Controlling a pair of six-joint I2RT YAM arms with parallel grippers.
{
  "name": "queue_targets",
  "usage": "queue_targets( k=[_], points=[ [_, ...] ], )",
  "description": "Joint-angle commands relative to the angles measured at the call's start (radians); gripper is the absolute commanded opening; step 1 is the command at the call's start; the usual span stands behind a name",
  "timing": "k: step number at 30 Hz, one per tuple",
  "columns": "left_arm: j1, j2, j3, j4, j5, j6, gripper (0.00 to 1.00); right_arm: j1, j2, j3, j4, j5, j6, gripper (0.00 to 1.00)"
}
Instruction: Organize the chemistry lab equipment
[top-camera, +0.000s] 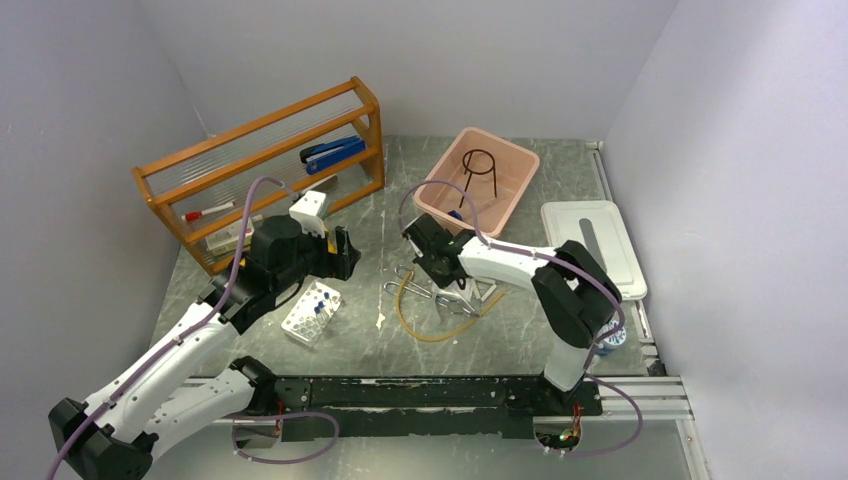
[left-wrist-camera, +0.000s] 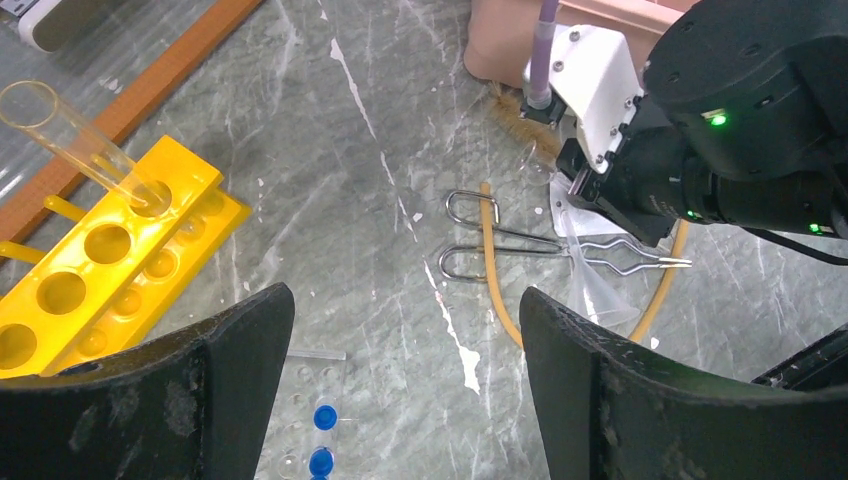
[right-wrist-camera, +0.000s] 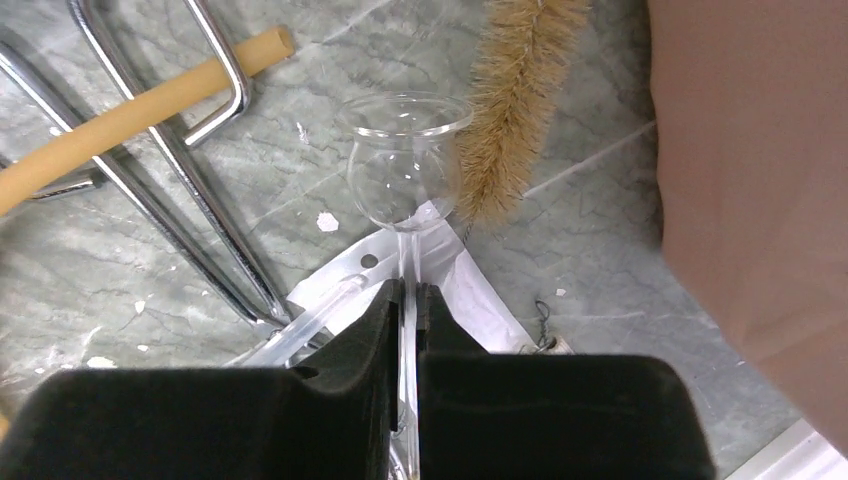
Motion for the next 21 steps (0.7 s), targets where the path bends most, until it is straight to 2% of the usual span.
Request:
queue_targets(
  k=[1,7,10,15,21],
  points=[
    [0.004,0.002,0.003,0.006,-0.011,0.011,0.87,0.005,-0.089,0.036,-0.004,-0.013,-0.036,0.02],
    [0.006,-0.008,0.001,0.008,-0.023,0.010,0.87,0.006,-0.270,0.035,0.052,-0.121,-0.040,0.01],
    [0.006,-0.013,0.001,0.009,-0.023,0.010,0.87,0.006,-0.368,0.026,0.123,-0.122,-0.008,0.00],
    [0.006,-0.016,-0.003,0.020,-0.019,0.006,0.88,0.000,-0.474,0.067,0.229,0.039,0.149,0.00],
    [0.013,-0.009,0.001,0.023,0.002,0.009,0.87,-0.052,-0.429,0.193,0.239,0.240,0.238,0.00]
  ],
)
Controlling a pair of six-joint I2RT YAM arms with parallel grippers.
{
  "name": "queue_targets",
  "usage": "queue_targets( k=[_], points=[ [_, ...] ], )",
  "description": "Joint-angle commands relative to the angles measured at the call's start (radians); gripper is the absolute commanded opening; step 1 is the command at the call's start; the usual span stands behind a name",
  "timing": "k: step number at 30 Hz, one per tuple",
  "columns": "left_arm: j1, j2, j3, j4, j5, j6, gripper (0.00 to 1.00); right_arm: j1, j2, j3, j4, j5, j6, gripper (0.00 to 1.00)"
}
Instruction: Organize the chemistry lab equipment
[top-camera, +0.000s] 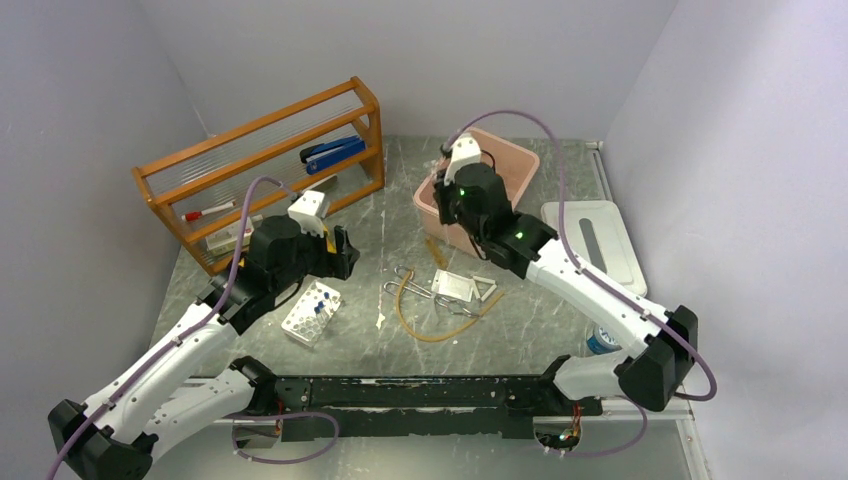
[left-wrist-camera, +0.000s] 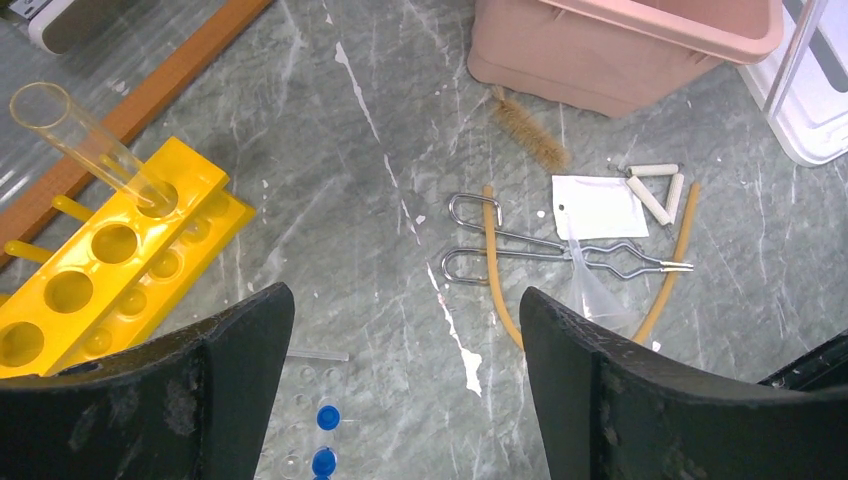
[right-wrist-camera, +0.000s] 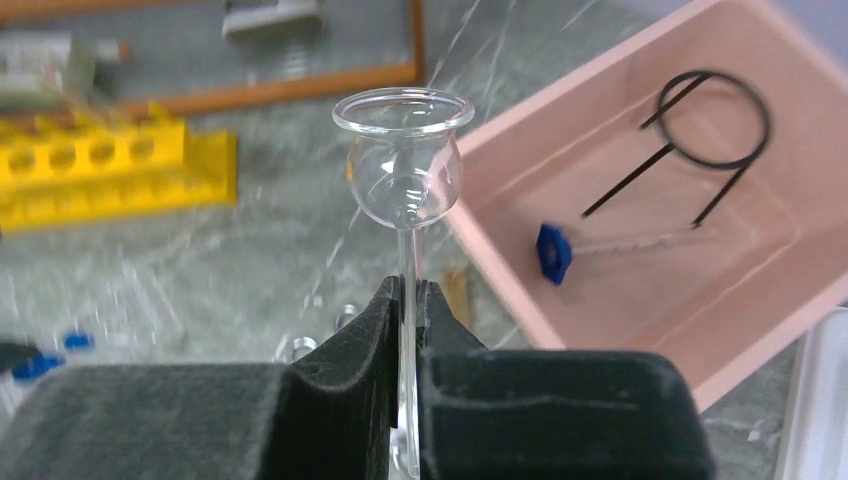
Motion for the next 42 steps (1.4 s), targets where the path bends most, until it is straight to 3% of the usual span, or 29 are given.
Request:
queue_targets(
  k=[1,4,10,14,31,42],
  points=[
    [0.013,-0.006,0.000,0.023,0.012,0.009,0.87,-0.068,0.056,0.107,0.024,0.187,0.119,0.00],
    [0.022,-0.017,-0.002,0.031,0.026,0.006,0.86,-0.157,0.134,0.187,-0.059,0.255,0.204,0.00],
    [0.047,-0.034,-0.006,0.035,0.037,0.000,0.86,-0.388,0.261,0.268,-0.125,0.142,0.349,0.00],
    [0.060,-0.029,-0.006,0.037,0.049,-0.004,0.86,-0.457,0.347,0.326,-0.162,0.134,0.404,0.00],
    [0.083,-0.023,-0.019,0.048,0.084,-0.016,0.85,-0.473,0.552,0.297,-0.239,0.094,0.580,0.00],
    [0.132,0.008,-0.033,0.092,0.195,-0.034,0.83,-0.475,0.628,0.265,-0.261,0.107,0.607,0.01]
  ],
)
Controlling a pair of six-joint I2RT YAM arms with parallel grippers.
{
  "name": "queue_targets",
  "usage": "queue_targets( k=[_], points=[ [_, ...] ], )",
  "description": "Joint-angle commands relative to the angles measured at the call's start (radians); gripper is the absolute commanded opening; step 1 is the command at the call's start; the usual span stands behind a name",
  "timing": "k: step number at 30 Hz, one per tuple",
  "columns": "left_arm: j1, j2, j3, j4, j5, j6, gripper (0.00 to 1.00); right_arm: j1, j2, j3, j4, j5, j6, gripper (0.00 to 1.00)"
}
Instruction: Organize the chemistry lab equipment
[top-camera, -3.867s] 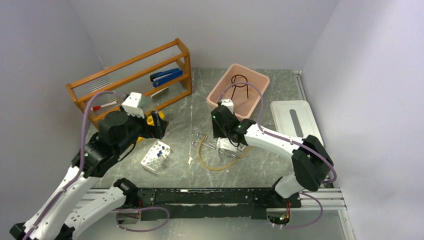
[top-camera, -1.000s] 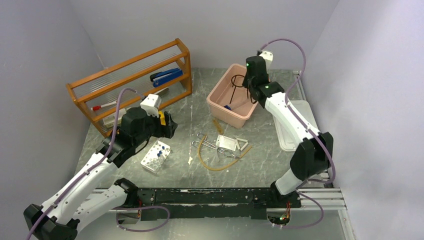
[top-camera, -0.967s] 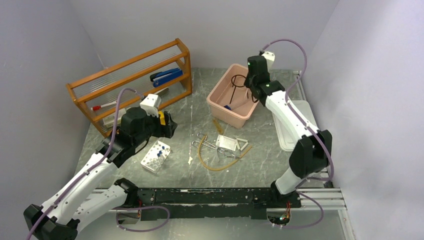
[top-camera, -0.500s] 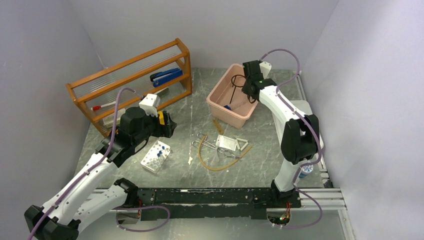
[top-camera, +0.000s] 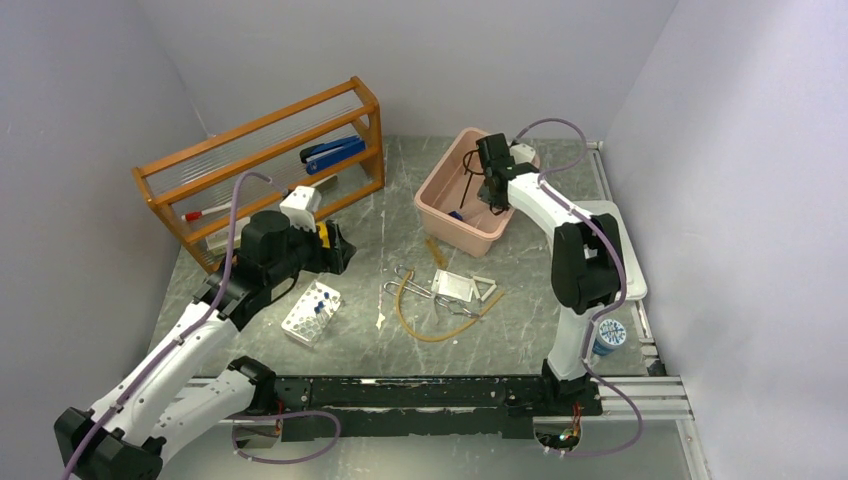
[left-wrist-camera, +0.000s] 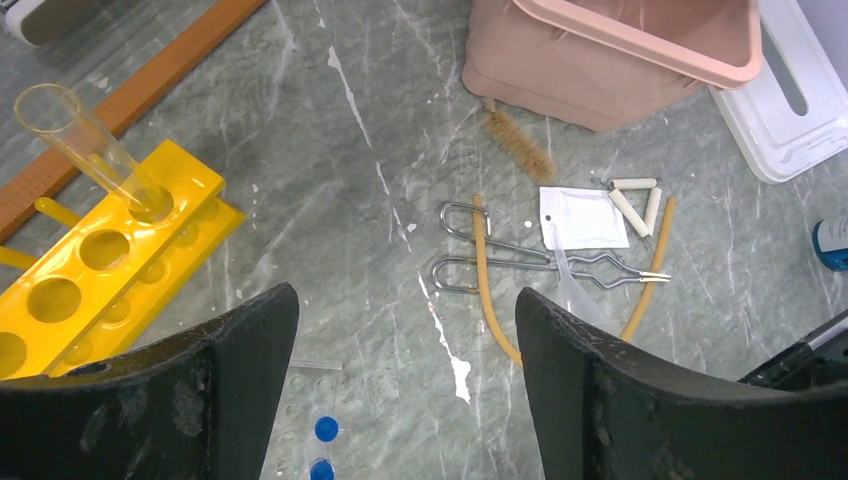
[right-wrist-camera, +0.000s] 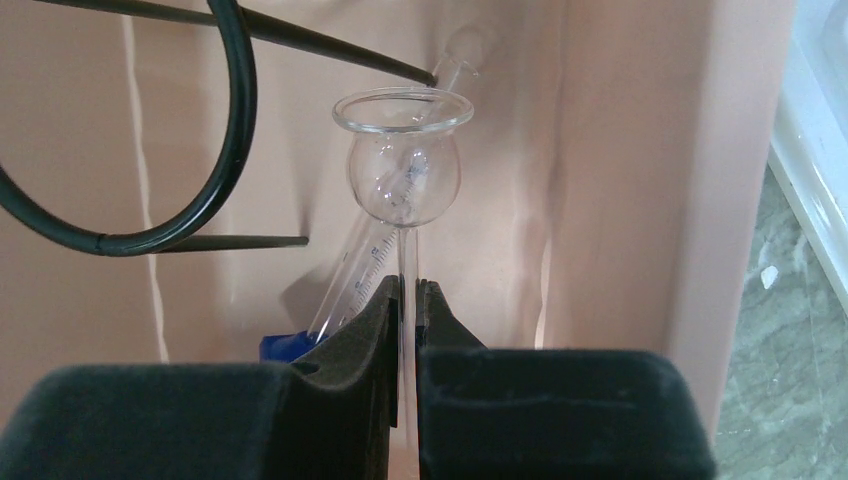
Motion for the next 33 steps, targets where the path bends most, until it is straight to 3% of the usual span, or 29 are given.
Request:
queue_targets(
  k=[1,9,25,33],
  points=[
    [0.050,0.013,-0.023,0.078,0.106,-0.017,0.82,-0.005,0.031,-0.024,-0.009,0.004,-0.003,0.03],
    [0.115,0.029,-0.040,0.115,0.210,-0.033,0.81,-0.006,0.005,-0.081,0.045,0.003,-0.012,0.14],
    [0.116,0.100,0.026,0.124,0.198,-0.013,0.80,-0.005,-0.117,-0.060,0.036,-0.047,-0.181,0.31],
    [0.116,0.166,0.098,0.190,0.209,-0.003,0.80,0.044,-0.376,-0.156,0.090,-0.183,-0.376,0.45]
  ],
)
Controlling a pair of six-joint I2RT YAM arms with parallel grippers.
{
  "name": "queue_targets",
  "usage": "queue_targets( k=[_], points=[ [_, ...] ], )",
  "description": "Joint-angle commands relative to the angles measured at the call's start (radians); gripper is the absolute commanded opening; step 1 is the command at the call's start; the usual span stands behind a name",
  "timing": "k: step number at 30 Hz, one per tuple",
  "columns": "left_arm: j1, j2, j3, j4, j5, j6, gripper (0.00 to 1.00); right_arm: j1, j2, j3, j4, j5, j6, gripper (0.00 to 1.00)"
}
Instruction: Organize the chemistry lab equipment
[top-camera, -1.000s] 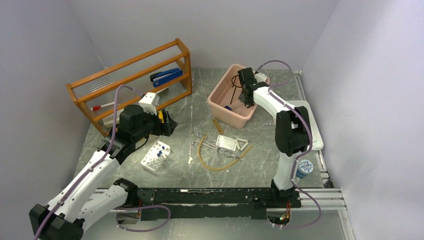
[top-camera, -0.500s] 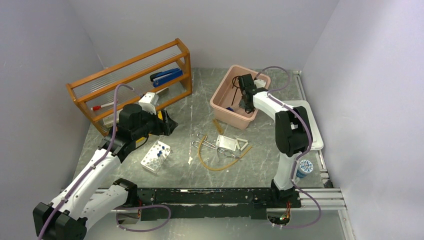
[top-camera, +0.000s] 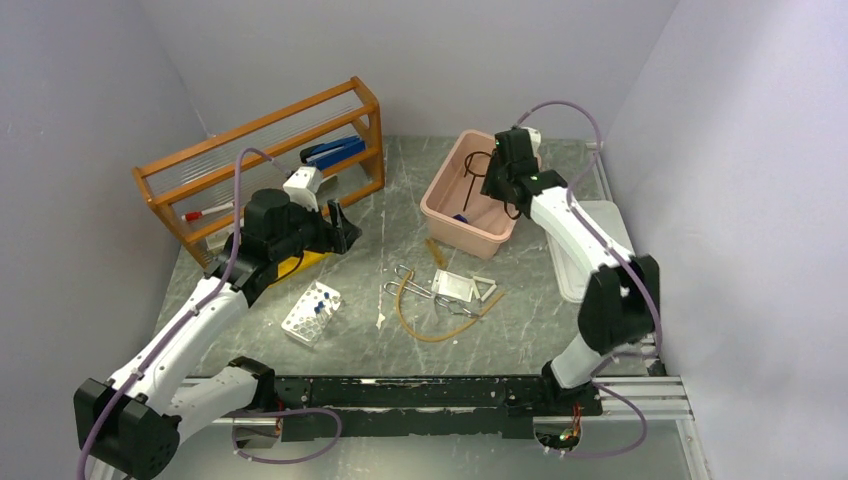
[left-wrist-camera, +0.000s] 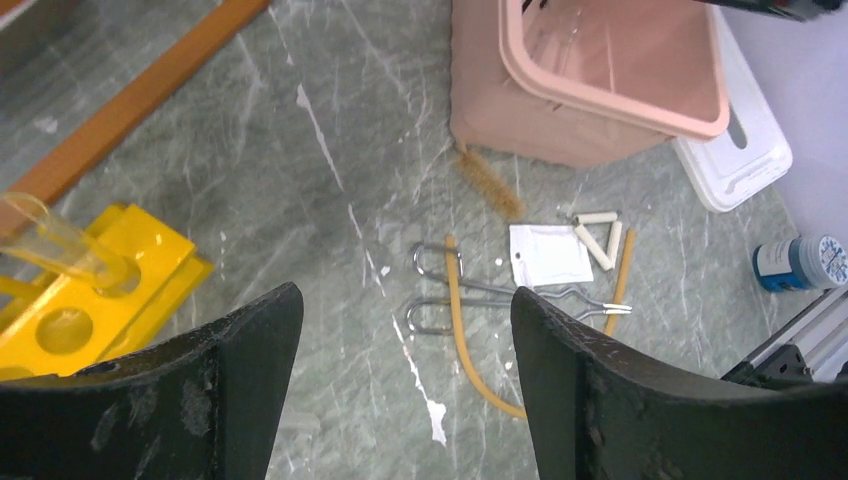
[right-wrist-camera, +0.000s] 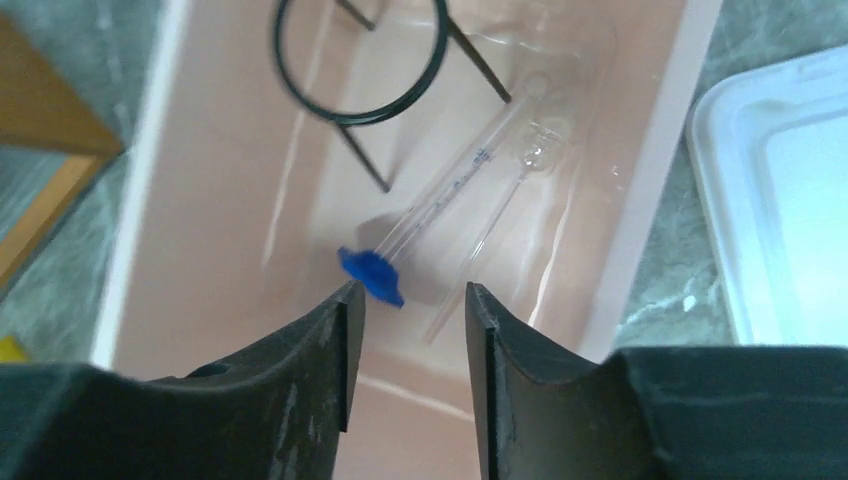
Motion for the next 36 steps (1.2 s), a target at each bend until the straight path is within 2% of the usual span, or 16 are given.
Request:
queue_targets(
  k=[1,5,10,13,18,22,28,30,36],
  points=[
    [0.010,0.024,0.053,0.103,0.046,0.021,0.80,0.078,-0.206,-0.083,0.049,-0.062,-0.169,0.48],
    [0.008,0.047,0.074,0.132,0.031,0.008,0.79,0.232,-0.299,-0.126,0.019,0.025,-0.204,0.53],
    [0.008,0.055,0.082,0.158,0.027,-0.001,0.79,0.361,-0.350,-0.234,0.020,-0.017,-0.214,0.54],
    [0.008,0.053,0.062,0.173,0.015,-0.007,0.79,0.405,-0.329,-0.293,0.018,-0.036,-0.238,0.55],
    [0.009,0.053,0.047,0.174,0.004,-0.002,0.79,0.483,-0.224,-0.348,0.057,0.077,-0.241,0.58],
    [0.008,0.058,0.036,0.178,0.005,0.001,0.79,0.497,-0.124,-0.374,0.146,0.200,-0.216,0.53],
    [0.008,0.070,0.039,0.167,-0.002,0.006,0.79,0.497,-0.001,-0.372,0.270,0.215,-0.261,0.41],
    [0.009,0.069,0.039,0.161,-0.008,0.009,0.79,0.497,0.031,-0.360,0.272,0.202,-0.266,0.41],
    [0.008,0.073,0.033,0.172,0.009,0.008,0.79,0.496,0.086,-0.385,0.317,0.217,-0.236,0.49]
  ],
)
